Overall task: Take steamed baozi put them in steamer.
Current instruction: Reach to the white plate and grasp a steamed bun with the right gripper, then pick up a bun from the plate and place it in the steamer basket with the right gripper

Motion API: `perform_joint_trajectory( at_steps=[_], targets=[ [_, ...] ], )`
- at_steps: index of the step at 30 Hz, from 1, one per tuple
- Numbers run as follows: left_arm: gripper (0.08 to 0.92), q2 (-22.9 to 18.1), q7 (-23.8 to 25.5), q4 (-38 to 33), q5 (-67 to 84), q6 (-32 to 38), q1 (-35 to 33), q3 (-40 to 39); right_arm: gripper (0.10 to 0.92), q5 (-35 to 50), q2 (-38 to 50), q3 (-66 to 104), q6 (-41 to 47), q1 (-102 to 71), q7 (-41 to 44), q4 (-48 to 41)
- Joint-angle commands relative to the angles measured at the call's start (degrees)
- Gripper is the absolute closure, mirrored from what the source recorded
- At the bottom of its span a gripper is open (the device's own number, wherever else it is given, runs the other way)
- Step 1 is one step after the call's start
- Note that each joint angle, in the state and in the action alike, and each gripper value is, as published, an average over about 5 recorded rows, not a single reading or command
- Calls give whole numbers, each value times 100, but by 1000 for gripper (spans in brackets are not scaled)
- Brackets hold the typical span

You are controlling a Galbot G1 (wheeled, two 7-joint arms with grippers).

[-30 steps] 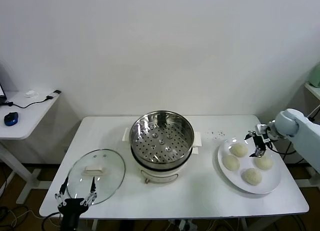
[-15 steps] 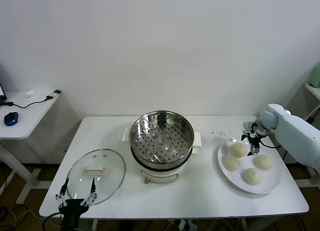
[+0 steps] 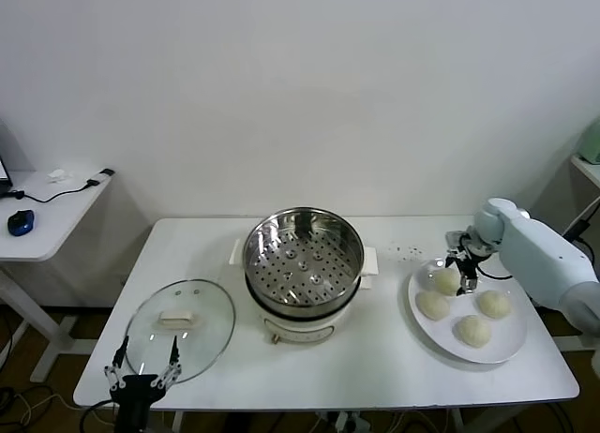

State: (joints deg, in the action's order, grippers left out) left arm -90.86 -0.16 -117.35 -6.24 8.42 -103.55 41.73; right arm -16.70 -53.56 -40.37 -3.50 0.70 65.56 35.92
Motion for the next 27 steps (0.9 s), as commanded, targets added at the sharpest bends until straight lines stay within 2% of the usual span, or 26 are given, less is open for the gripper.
perform_joint_trajectory(
  at_steps=[1,7,14,21,27],
  targets=[
    [177,-11,-4,6,-6,6,-3,-6,331,-80,-113,121,-24,-25,14,-158],
    [177,-17,-13,5,-15,22,-22,-5,401,-75,-127,192,-64,-21,70,-177],
    [177,-16,-31,3,5,70,-90,8,422,78,54,62,-133,134,188,119],
    [177,4,-47,-20,41,106,-160,24,423,1112,477,-1537,-478,1547,422,1292],
    [177,24,-40,-56,39,102,-206,17,419,1621,50,-3059,-1487,3461,584,2123]
  ],
)
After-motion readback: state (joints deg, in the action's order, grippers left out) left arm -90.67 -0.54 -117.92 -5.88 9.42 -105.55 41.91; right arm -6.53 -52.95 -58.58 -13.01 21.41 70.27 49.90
